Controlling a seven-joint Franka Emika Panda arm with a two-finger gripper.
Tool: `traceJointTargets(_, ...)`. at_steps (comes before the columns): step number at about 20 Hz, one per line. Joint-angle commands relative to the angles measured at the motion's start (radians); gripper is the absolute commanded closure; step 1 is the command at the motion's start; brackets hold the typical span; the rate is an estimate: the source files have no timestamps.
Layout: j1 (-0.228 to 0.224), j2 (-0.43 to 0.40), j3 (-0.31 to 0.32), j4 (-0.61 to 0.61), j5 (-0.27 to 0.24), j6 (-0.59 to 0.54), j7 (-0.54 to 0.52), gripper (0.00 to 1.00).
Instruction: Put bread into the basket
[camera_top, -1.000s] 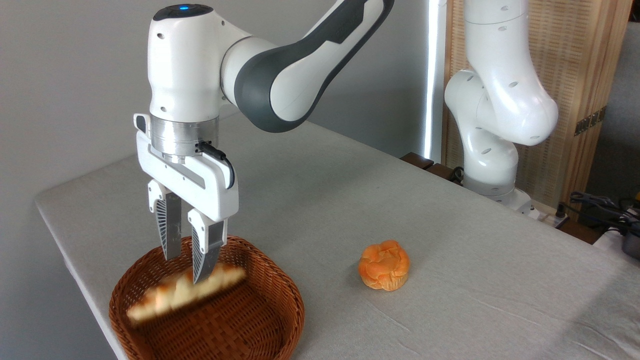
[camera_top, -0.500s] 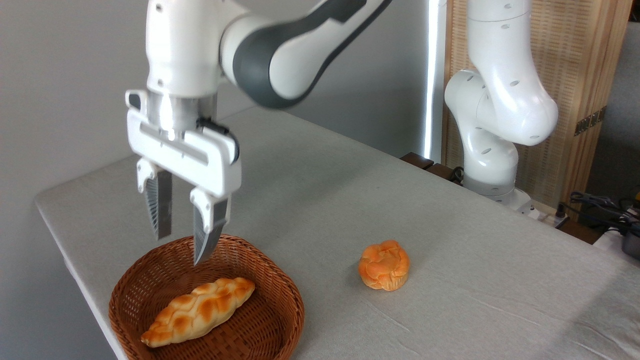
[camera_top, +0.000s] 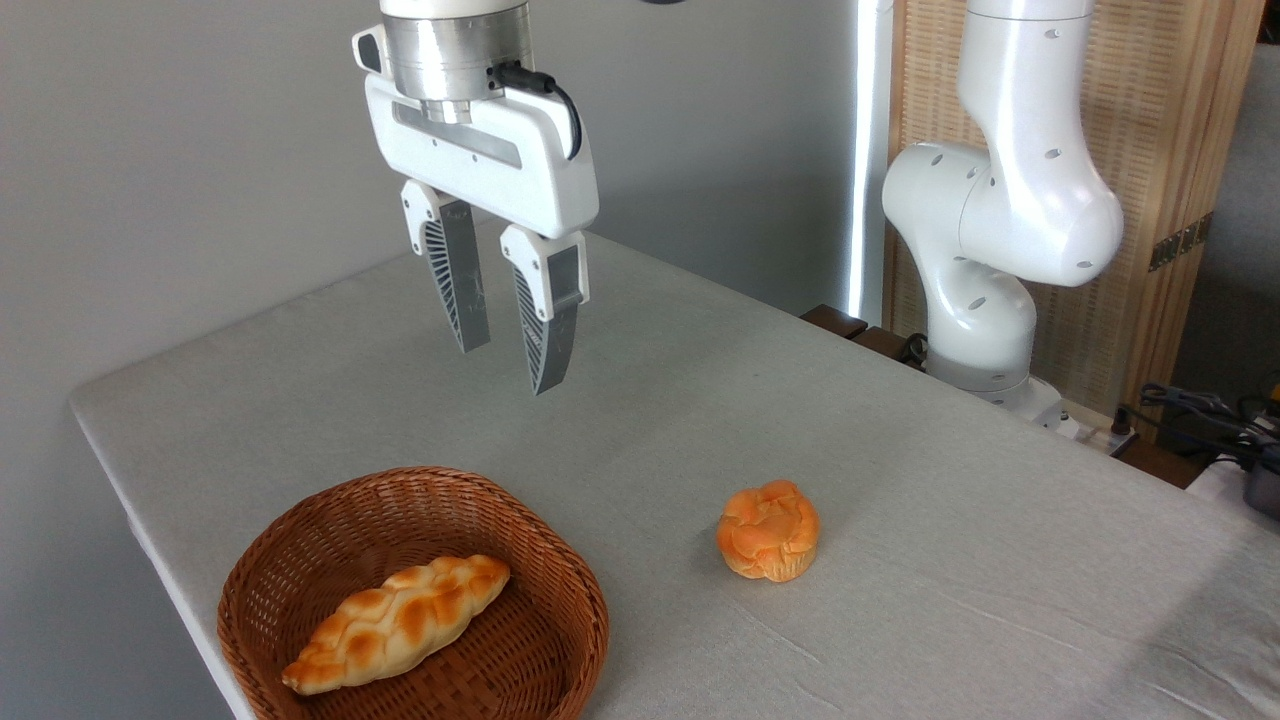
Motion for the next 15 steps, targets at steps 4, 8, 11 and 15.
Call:
traceJointTargets(4,0.020,0.034,-0.002,0.092,0.018,-0.118,0.012,0.00)
traceJointTargets(8,0.008,0.048,0.012,0.131,0.020,-0.145,0.012,0.00)
traceJointTargets(11,-0.003,0.055,0.009,0.132,0.021,-0.145,0.005,0.00)
traceJointTargets(15,-0.004,0.064,0.014,0.137,0.020,-0.145,0.002,0.00)
